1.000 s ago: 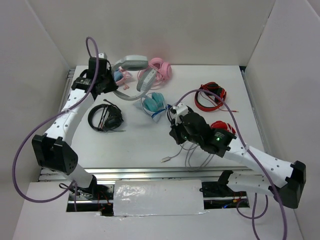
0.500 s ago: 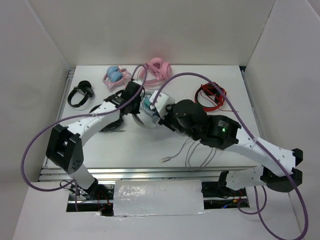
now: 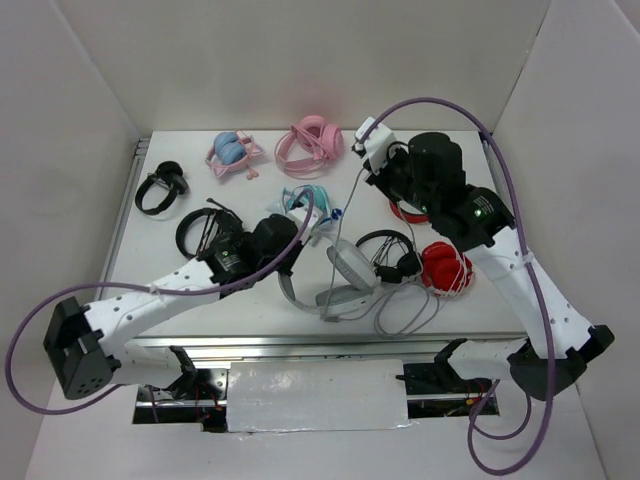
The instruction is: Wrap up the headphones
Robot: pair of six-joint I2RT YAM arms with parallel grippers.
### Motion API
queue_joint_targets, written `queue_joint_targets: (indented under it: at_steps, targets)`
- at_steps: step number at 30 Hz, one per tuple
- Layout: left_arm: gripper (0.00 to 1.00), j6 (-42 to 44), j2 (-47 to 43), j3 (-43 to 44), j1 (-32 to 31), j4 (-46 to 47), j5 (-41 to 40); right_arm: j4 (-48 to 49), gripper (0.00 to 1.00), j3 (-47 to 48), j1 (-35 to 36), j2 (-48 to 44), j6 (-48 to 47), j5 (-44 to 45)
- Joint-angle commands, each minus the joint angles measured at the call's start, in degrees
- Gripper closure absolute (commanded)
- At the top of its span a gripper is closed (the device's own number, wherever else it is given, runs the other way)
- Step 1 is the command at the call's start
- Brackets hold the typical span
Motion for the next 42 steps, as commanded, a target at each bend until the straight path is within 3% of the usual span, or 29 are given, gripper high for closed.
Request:
queue_joint_targets:
  at_steps: [1, 6, 16, 20, 24, 28, 33, 35, 38, 42]
  targets:
    - [1.0, 0.5, -7.0, 0.3, -1.2, 6.4, -0.3, 5.2, 1.0, 1.9, -5.3, 2.4, -0.5, -11.4]
    - [1.0, 1.8, -14.3, 0.0, -2.0, 7.1, 5.7, 6.5, 1.0, 1.6, -12.2, 8.7, 2.5, -22.0]
    - [1.0, -1.1, -21.5, 6.7, -2.8, 7.7, 17.0, 16.2, 0.97, -12.3, -9.9, 11.9, 6.3, -34.7]
    - [1.0, -3.7, -19.7, 14.7, -2.8, 3.4, 12.9, 25.2, 0.91, -20.8, -9.9, 7.9, 10.4, -39.9]
    - [1.0, -5.4, -18.0, 24.2, -2.8, 0.7, 8.7, 38.1, 0.7, -33.5, -9.6, 4.0, 18.5, -46.2]
    - [1.0, -4.9, -13.6, 35.1, -2.8, -4.6, 7.4, 47.9, 0.59, -38.6, -7.1, 5.5, 23.1, -48.2]
    - [1.0, -4.2, -9.9, 48.3, -2.7, -10.8, 3.3, 50.3, 0.58, -41.0, -4.8, 10.2, 27.8, -47.6]
    - [1.0, -3.9, -9.0, 51.2, -2.7, -10.9, 1.5, 56.5, 0.58, -45.4, -3.5, 11.6, 30.9, -49.9]
    - [1.0, -3.3, -7.1, 55.2, -2.7, -11.3, 0.6, 62.6, 0.61, -49.0, -0.1, 14.2, 34.6, -50.6]
    - [1.0, -2.7, -4.2, 61.1, -2.7, -14.2, -4.0, 63.7, 0.72, -50.5, 3.7, 16.8, 36.4, -48.6]
